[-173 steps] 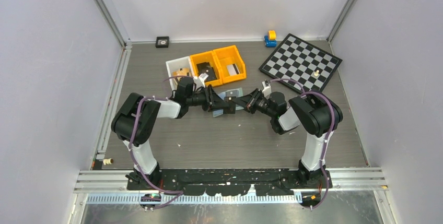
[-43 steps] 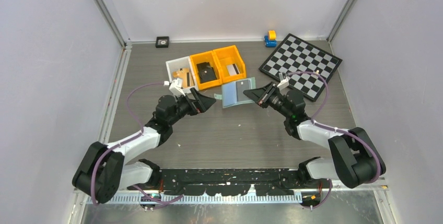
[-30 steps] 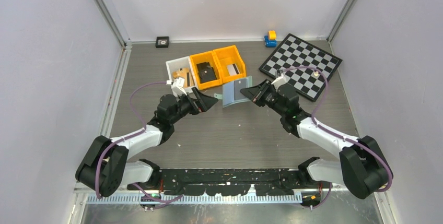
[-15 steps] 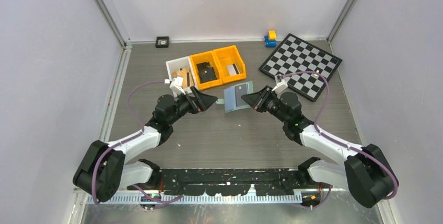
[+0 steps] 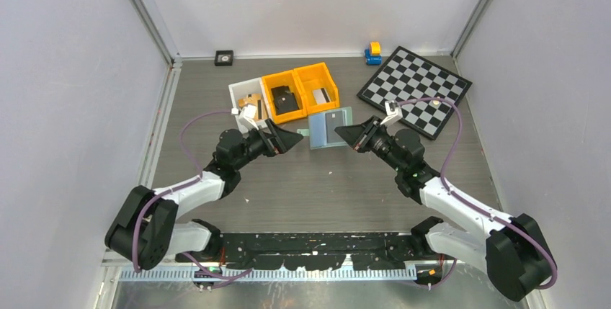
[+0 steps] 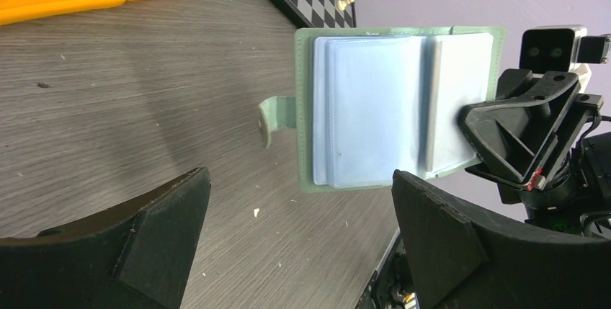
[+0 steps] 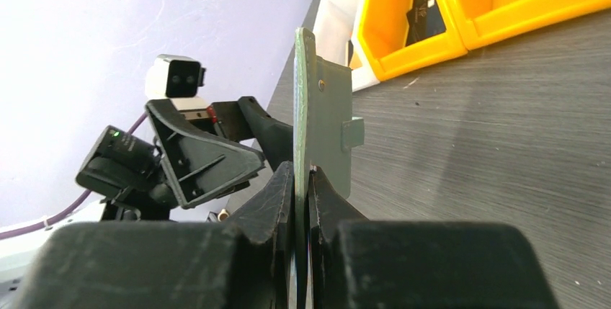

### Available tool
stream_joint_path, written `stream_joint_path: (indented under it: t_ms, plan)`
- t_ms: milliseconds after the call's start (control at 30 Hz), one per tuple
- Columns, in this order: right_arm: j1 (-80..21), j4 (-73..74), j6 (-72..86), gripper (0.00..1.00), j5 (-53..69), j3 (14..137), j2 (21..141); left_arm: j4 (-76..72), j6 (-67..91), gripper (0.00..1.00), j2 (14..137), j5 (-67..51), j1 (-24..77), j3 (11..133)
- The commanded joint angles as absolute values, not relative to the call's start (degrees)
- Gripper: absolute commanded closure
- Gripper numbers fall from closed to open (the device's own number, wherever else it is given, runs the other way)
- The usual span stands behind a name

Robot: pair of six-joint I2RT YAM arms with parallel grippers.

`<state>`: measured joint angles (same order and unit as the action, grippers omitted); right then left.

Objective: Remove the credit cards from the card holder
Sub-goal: Remove the credit card from the card holder.

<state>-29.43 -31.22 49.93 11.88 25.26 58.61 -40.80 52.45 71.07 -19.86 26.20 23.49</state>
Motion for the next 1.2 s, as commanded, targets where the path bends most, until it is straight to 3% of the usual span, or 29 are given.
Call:
stream_joint_path:
  t_ms: [0,367,833,1167]
  plan:
    - [-29.4,-36.4,49.2,0.99,15.6,25.6,55.9,-48.3,54.0,0.00,73.6,-23.9,26.4,26.0]
    - [-29.3,-43.3,53.1,0.99,21.8,25.7,57.5,-67.2,60.7,0.00,81.2,-32.8,26.4,26.2]
    - [-28.6,-46.0,55.3,0.99,22.5,24.8,58.3,-60.5,59.0,0.00,80.9,-32.2,26.4,27.7]
    - [-27.0,-51.5,59.3,1.00,24.4,23.7,60.1,-68.5,63.0,0.04,84.7,-36.0,26.5,28.6]
